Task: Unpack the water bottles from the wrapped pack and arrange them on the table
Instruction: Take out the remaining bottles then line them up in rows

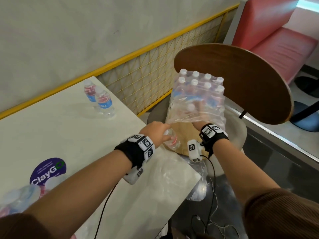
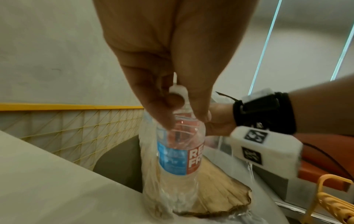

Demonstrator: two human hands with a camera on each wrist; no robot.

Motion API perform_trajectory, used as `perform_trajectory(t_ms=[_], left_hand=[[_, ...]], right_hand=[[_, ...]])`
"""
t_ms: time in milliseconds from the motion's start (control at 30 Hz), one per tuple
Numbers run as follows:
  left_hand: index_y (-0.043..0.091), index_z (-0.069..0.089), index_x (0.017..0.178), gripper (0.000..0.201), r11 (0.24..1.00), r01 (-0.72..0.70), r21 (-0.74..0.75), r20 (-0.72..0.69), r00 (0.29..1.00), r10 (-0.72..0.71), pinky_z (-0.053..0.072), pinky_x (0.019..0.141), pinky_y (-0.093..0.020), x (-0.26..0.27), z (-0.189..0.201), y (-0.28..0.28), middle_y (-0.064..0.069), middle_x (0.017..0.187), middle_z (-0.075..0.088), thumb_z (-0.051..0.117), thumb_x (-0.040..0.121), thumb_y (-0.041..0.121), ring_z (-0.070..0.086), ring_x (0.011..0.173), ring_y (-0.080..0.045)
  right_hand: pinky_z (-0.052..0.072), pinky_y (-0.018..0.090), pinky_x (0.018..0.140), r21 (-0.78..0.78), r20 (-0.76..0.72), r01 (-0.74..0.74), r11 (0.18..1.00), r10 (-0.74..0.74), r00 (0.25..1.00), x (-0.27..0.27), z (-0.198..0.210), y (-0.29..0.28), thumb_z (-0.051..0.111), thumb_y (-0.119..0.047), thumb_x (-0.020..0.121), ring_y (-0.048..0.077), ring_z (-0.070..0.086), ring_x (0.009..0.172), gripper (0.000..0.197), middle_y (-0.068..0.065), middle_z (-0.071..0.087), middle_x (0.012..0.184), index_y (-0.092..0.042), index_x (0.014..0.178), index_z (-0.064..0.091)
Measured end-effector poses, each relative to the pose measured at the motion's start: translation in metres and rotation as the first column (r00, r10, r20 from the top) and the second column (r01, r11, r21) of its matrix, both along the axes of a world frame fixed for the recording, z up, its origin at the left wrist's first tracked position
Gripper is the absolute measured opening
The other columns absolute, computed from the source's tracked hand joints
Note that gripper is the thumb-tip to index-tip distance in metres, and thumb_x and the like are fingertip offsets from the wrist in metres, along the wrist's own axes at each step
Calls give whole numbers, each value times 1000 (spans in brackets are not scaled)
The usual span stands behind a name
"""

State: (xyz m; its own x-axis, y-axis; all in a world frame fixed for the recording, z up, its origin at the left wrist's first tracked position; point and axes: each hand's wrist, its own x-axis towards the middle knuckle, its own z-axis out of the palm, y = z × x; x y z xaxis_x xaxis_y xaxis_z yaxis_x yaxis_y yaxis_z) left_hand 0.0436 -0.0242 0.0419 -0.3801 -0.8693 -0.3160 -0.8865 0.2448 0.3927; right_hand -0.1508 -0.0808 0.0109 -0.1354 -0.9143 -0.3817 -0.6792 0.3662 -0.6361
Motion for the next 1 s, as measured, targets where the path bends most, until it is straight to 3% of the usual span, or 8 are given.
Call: perform_trajectory(t_ms=[133, 200, 300, 400, 500, 667, 867, 1000], left_hand=[[15, 56, 130, 46, 1000, 18, -1, 32, 999, -18, 45, 91, -35, 29, 19, 19, -12, 122, 63, 56, 91, 40, 57, 113, -29], [10, 60, 123, 44, 1000, 26, -10, 61, 998, -25, 46, 93, -36, 43, 28, 30, -14, 120, 63, 56, 91, 40, 57, 112, -30], [5, 63, 117, 45, 999, 40, -4, 148, 988, -39, 44, 85, -32, 65, 35, 50, -14, 118, 64, 56, 91, 40, 57, 110, -30], [7, 65, 115, 43, 998, 45, 44, 230, 972, -54, 41, 77, -30, 92, 34, 72, -11, 116, 66, 59, 89, 40, 59, 107, -29], [10, 62, 123, 46, 994, 30, 101, 290, 955, -58, 45, 88, -33, 115, 30, 95, -10, 123, 63, 60, 89, 40, 57, 113, -29], [14, 53, 134, 47, 993, 41, 108, 284, 956, -71, 40, 100, -32, 133, 33, 126, -6, 137, 54, 55, 93, 36, 49, 125, -26], [19, 47, 136, 46, 997, 58, -43, 245, 968, -46, 42, 92, -34, 138, 52, 165, -7, 138, 46, 47, 95, 39, 50, 122, -26], [19, 51, 122, 42, 990, 57, -130, 199, 979, -30, 39, 71, -33, 141, 48, 199, -6, 124, 45, 52, 90, 46, 57, 101, -29]], right_hand=[[42, 35, 104, 108, 108, 11, 994, -23, 994, 0, -3, 35, 52, -32, 95, 25, 54, 121, 40, 5, 56, 130, -13, 131, 52], [49, 38, 96, 21, 357, 14, 1000, -21, 934, 5, 1, 57, 62, -25, 90, 23, 59, 112, 37, 2, 59, 121, -17, 125, 54], [51, 34, 75, -21, 510, -167, 986, 155, 846, 17, 4, 98, 61, -1, 88, 19, 54, 95, 31, -1, 55, 103, -25, 103, 49], [50, 31, 72, 15, 523, -368, 930, 307, 796, 39, 15, 135, 61, 3, 86, 15, 53, 88, 35, -3, 55, 98, -29, 95, 48], [51, 36, 79, 71, 497, -577, 814, 472, 728, 72, 19, 168, 65, -1, 85, 13, 54, 91, 34, 7, 56, 108, -29, 97, 50], [47, 48, 96, 39, 453, -752, 658, 659, 600, 138, 14, 222, 71, -22, 75, 32, 52, 113, 33, 7, 56, 120, -37, 100, 55], [46, 46, 99, -20, 449, -723, 690, 653, 610, 172, 7, 243, 70, -17, 75, 16, 54, 103, 35, -6, 55, 110, -35, 99, 53], [45, 37, 76, 50, 461, -489, 871, 415, 784, 164, 18, 226, 59, 3, 84, 22, 52, 95, 28, -2, 57, 98, -24, 90, 52]])
